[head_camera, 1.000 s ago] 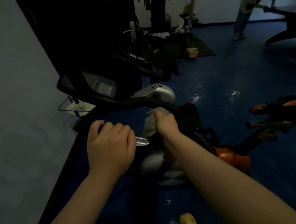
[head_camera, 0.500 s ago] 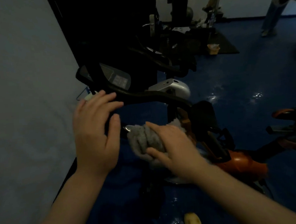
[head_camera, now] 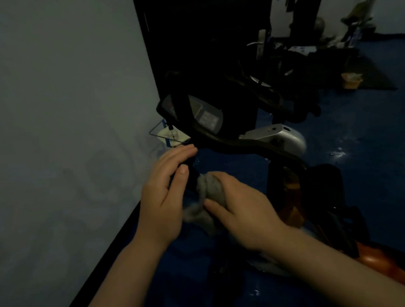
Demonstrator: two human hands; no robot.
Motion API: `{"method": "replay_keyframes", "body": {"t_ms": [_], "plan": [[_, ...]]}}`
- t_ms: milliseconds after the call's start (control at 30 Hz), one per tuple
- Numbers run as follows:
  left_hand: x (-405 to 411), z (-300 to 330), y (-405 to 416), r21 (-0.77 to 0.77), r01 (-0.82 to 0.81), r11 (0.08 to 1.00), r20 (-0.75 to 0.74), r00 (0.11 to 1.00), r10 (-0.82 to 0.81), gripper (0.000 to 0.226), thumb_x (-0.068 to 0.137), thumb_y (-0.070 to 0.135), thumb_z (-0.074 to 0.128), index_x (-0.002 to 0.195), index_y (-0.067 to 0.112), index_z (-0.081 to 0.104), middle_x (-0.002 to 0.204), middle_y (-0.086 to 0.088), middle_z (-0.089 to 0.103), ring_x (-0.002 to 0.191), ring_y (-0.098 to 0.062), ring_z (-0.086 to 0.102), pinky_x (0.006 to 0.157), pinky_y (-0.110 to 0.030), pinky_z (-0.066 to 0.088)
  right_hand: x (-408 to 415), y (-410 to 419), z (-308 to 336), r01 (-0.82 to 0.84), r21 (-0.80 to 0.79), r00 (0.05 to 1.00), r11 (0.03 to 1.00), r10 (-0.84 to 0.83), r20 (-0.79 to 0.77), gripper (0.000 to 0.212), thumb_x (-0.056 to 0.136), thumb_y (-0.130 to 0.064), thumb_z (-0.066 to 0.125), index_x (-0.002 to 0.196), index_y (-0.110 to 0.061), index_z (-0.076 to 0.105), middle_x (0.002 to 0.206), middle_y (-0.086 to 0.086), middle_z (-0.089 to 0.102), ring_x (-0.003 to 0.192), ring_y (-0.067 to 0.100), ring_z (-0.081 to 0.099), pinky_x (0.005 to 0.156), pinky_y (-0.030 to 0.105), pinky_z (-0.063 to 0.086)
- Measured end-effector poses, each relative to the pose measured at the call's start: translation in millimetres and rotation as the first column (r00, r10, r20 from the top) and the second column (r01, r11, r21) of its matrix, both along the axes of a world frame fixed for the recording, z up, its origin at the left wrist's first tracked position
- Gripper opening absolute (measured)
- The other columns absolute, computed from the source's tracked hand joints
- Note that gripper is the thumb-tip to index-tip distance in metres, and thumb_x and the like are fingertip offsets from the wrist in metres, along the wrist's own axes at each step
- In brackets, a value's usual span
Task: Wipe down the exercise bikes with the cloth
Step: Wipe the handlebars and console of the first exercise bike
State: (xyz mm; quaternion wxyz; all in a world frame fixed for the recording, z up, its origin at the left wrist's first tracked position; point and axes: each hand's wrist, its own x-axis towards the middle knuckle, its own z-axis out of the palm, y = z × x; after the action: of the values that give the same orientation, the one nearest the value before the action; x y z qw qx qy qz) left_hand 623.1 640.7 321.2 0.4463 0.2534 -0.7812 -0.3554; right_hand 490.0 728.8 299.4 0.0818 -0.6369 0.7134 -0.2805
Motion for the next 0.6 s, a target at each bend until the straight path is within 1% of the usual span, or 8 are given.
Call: {"method": "replay_keyframes", "body": {"t_ms": [133,200,267,333,400,500,567,600], "plan": [[1,1,-1,0.062,0.033,0.997,-0.027,0.999,-0.032,0.038,0.094,0.033,0.035,0.122,0.023,0.060,0.130,0.009,0.059,0.127,-0.005,0.047,0.106,-0.017,0.035,-6,-10,11,-0.124,0.108,0.963,0.986,0.094,0.252,0.056,0.092,-0.042,0.051,0.142,-0.038,0.025,0.138,-0.013,0.044,0.121,0.009,0.045,0.097,0.030,0.038],[3,3,0,0.109,0.067,0.992,-0.061,0.996,-0.060,0.038,0.094,0.035,0.036,0.122,0.026,0.059,0.131,0.010,0.058,0.128,-0.004,0.047,0.104,-0.014,0.035,-8,3,13,-0.097,0.133,0.950,0.986,0.052,0.308,0.044,0.094,-0.053,0.039,0.135,-0.041,0.033,0.130,-0.015,0.049,0.115,0.007,0.049,0.096,0.031,0.040],[3,3,1,0.135,0.086,0.987,-0.093,0.993,-0.074,0.039,0.094,0.035,0.035,0.124,0.023,0.058,0.133,0.009,0.057,0.130,-0.003,0.046,0.104,-0.012,0.033,6,-4,23,0.018,0.144,0.977,0.989,-0.048,0.207,0.043,0.094,-0.058,0.020,0.122,-0.035,0.043,0.116,-0.009,0.056,0.103,0.015,0.056,0.087,0.038,0.045],[2,1,2,0.164,0.101,0.981,-0.117,0.990,-0.083,0.043,0.094,0.035,0.033,0.128,0.019,0.055,0.137,0.010,0.054,0.132,-0.003,0.043,0.106,-0.011,0.031,20,-34,29,0.094,0.123,0.990,0.988,-0.106,0.093,0.043,0.100,-0.047,0.013,0.120,-0.027,0.045,0.113,0.001,0.059,0.100,0.025,0.058,0.084,0.042,0.047],[1,-1,4,0.212,0.119,0.970,-0.151,0.985,-0.088,0.046,0.094,0.038,0.031,0.132,0.022,0.050,0.142,0.012,0.048,0.135,-0.002,0.038,0.111,-0.016,0.028,28,-53,39,0.133,0.110,0.972,0.985,-0.152,0.179,0.053,0.100,-0.047,0.009,0.124,-0.024,0.050,0.118,0.005,0.061,0.105,0.028,0.057,0.085,0.042,0.045],[2,-2,8,0.221,0.136,0.966,-0.141,0.984,-0.107,0.050,0.095,0.040,0.027,0.139,0.023,0.041,0.149,0.012,0.040,0.139,0.000,0.031,0.113,-0.015,0.023,29,-31,29,0.090,-0.027,0.984,0.996,-0.085,0.154,0.036,0.101,-0.041,0.020,0.117,-0.024,0.048,0.104,0.002,0.061,0.090,0.024,0.060,0.073,0.041,0.049],[3,-1,10,0.197,0.130,0.972,-0.124,0.986,-0.107,0.049,0.098,0.037,0.024,0.142,0.022,0.038,0.150,0.013,0.037,0.139,0.002,0.029,0.110,-0.010,0.023,25,-21,28,0.076,-0.002,0.993,0.997,-0.076,0.093,0.026,0.101,-0.038,0.025,0.106,-0.023,0.045,0.095,0.000,0.059,0.081,0.023,0.059,0.066,0.041,0.049],[3,-1,10,0.199,0.132,0.971,-0.121,0.987,-0.109,0.048,0.099,0.035,0.023,0.142,0.021,0.038,0.150,0.014,0.037,0.138,0.003,0.030,0.109,-0.008,0.023,22,-29,29,0.072,0.049,0.993,0.996,-0.076,0.093,0.025,0.102,-0.035,0.025,0.106,-0.020,0.045,0.099,0.002,0.059,0.086,0.025,0.059,0.071,0.043,0.049]]}}
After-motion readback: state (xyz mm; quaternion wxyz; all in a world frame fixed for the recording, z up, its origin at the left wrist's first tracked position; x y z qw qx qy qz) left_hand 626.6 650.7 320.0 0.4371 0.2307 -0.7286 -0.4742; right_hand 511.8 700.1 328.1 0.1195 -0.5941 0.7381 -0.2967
